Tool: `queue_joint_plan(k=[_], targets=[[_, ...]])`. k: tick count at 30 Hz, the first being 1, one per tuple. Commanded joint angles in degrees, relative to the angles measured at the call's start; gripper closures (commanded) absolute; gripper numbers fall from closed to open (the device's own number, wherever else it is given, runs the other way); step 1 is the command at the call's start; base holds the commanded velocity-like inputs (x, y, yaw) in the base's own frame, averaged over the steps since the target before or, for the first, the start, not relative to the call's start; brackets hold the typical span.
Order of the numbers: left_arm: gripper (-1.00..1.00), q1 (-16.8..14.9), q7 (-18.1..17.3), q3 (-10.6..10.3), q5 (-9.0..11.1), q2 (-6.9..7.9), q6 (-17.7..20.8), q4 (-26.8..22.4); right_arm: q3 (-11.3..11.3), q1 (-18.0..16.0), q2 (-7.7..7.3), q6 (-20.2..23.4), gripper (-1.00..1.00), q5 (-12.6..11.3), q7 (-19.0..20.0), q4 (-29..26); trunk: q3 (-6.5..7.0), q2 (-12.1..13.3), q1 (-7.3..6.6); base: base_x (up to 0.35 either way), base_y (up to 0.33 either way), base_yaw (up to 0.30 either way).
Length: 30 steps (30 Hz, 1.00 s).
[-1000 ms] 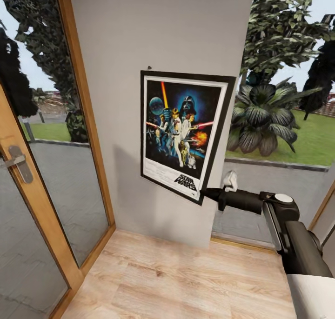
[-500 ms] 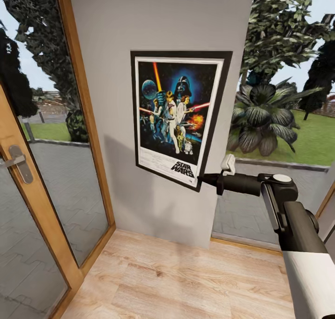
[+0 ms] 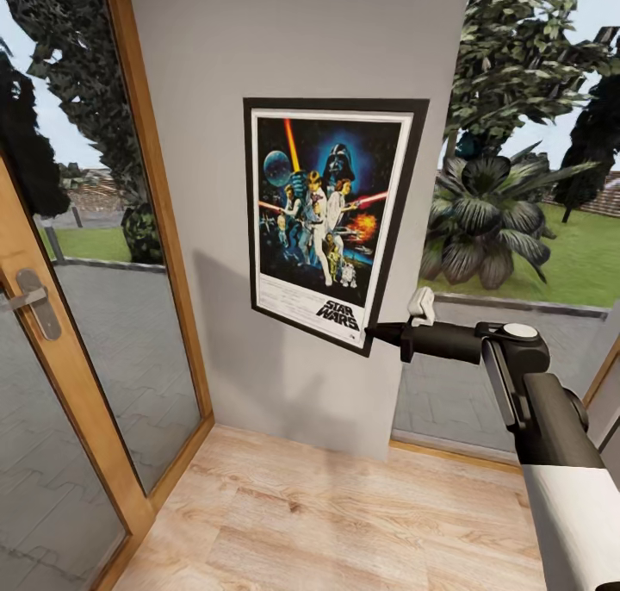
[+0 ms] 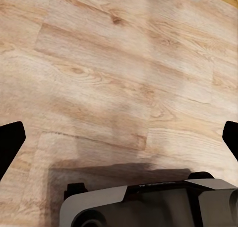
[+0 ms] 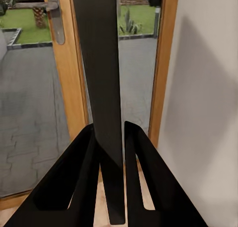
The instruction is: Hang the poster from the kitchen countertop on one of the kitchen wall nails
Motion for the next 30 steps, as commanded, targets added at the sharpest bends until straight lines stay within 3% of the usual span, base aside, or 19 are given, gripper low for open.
queue_joint_plan(k=[1, 23, 24, 25, 30], targets=[[-1.00, 0.0, -0.3, 0.1, -0.3, -0.04, 0.4, -0.1, 0.0, 0.0, 0.01, 0.6, 1.00, 0.1, 0.3, 0.0, -0.04, -0.1, 0.03, 0.000, 0.000, 0.000], [-1.00, 0.0, -0.3, 0.2, -0.3, -0.04, 0.4, -0.2, -0.4, -0.1, 0.10, 0.7, 1.00, -0.2, 0.3, 2.2, -0.04, -0.1, 0.03, 0.000, 0.000, 0.000], [-1.00, 0.0, -0.3, 0.2, -0.3, -0.04, 0.4, -0.3, -0.4, -0.1, 0.13, 1.8, 1.00, -0.2, 0.3, 2.3, -0.04, -0.1, 0.03, 0.000, 0.000, 0.000], [-1.00, 0.0, -0.3, 0.2, -0.3, -0.04, 0.4, -0.3, -0.4, -0.5, 0.16, 6.2, 1.00, -0.3, 0.3, 2.3, -0.04, -0.1, 0.03, 0.000, 0.000, 0.000], [-1.00, 0.0, -0.3, 0.2, -0.3, -0.04, 0.4, -0.4, -0.3, -2.1, 0.24, 8.1, 1.00, -0.3, 0.3, 2.3, -0.04, -0.1, 0.03, 0.000, 0.000, 0.000]])
